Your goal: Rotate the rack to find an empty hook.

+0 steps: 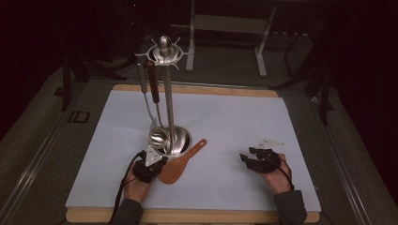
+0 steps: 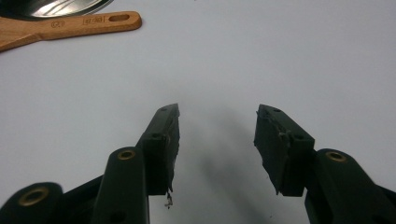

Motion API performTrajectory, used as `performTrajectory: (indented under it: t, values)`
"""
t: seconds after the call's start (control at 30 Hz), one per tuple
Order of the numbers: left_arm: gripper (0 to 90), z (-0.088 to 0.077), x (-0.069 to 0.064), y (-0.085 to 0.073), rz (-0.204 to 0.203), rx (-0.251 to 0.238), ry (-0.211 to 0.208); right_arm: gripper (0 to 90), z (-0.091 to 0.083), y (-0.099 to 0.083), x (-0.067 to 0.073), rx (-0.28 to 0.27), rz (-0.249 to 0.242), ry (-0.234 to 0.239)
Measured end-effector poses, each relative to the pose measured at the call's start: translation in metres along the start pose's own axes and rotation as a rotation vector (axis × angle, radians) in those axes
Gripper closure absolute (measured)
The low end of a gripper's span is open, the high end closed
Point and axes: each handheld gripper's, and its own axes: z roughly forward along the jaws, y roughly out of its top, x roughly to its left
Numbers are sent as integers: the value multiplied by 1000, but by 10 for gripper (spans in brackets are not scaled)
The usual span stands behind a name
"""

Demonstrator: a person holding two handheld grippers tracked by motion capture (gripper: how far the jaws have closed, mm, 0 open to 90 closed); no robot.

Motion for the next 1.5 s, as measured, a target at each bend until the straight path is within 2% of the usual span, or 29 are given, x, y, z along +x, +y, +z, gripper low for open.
performTrajectory:
  t: [0.1, 0.13, 0.23, 0.27, 0.33, 0.4, 0.43, 0.47, 0.5, 0.63, 0.67, 0.77, 0.83, 0.87, 1.03, 1.07, 1.2, 1.23, 1.33, 1.43, 1.5]
  values:
    - [898, -1, -1, -1, -3, 4, -9, 500, 0, 0, 0, -2, 2, -1]
    - [899, -1, -2, -1, 0, 2, -24, 499, 0, 0, 0, -2, 1, 0]
    - [898, 0, -12, 0, 60, -3, -78, 499, 1, 0, 1, 3, -3, 2]
    - [897, 0, -18, 2, 100, -2, -102, 499, 2, 0, 1, 4, -3, 2]
    - [897, 2, -26, 4, 121, -6, -124, 499, 3, 0, 2, 9, -12, 4]
    - [896, 3, -29, 5, 133, -4, -120, 500, 4, 0, 3, 10, -14, 5]
    - [896, 3, -30, 5, 125, -19, -100, 499, 4, 0, 3, 11, -14, 4]
    - [896, 3, -30, 5, 125, -19, -100, 499, 4, 0, 3, 11, -14, 4]
    - [896, 1, -24, 5, 94, -32, -80, 499, 2, 0, 2, 5, -12, 1]
    - [897, -3, -16, 4, 65, -32, -69, 499, 1, 0, 0, 2, -6, 0]
    - [897, -8, -3, -1, 29, -34, -56, 499, 0, 0, -1, -2, 1, -1]
    - [898, -11, 5, -5, -1, -22, -33, 499, 0, 0, 0, -1, -3, 0]
    - [898, -11, 5, -5, -1, -22, -33, 499, 0, 0, 1, -1, -9, 0]
    - [897, -10, 9, -8, -26, 0, -18, 499, 1, 0, 2, 2, -8, 3]
    - [898, -8, 9, -8, -22, 14, -21, 499, 1, 0, 2, 3, -8, 3]
    - [898, -7, 6, -7, -6, 37, -30, 499, 1, 0, 1, 2, -8, 2]
    - [898, -5, -1, -6, 16, 45, -53, 499, 0, 1, 1, 1, -10, 1]
    - [898, -5, -8, -5, 47, 37, -84, 499, 0, 1, 1, 1, -10, 2]
    - [898, -3, -20, -2, 93, 33, -123, 499, 1, 1, 3, 3, -11, 2]
    - [897, -1, -31, 0, 127, 27, -158, 499, 2, 1, 3, 3, -14, 3]
    - [897, -1, -34, 1, 128, 12, -184, 499, 2, 1, 3, 6, -13, 4]
